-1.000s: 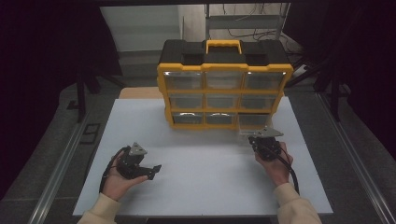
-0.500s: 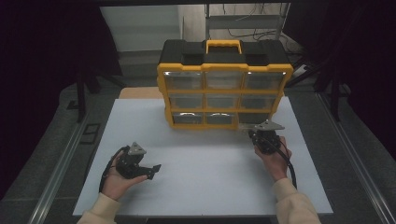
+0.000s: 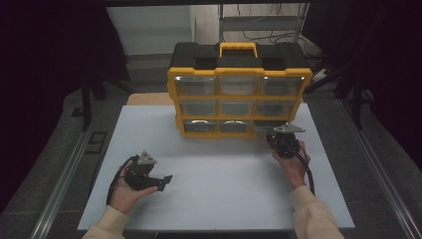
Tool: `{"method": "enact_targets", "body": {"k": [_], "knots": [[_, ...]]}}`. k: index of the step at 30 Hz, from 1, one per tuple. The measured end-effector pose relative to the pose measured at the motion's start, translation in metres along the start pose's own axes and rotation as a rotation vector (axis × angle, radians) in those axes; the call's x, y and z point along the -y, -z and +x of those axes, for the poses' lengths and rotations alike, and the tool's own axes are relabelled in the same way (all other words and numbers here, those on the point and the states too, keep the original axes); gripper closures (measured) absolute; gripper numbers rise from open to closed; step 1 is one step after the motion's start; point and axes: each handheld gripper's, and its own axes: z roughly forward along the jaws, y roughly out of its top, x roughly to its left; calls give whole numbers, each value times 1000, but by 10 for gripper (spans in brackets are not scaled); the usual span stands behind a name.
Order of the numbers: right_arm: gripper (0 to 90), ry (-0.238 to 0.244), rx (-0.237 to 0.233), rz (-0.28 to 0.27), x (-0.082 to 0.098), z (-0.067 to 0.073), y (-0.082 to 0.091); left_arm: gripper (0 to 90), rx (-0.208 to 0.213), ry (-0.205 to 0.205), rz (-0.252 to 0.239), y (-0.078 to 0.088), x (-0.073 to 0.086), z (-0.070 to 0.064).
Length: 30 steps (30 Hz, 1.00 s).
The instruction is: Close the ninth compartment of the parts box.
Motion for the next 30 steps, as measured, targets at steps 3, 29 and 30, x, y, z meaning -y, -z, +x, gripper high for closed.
{"method": "enact_targets", "body": {"k": [3,29,30], "knots": [[900,-8,-2,-7,-3,-2,-3,154,-1,4,-1,0,0,1],[900,-45,11,-27,-13,-6,-12,155,-13,-2,4,-1,2,4],[900,-43,11,-28,-12,-5,-12,155,-14,-2,4,-1,2,4]]}}
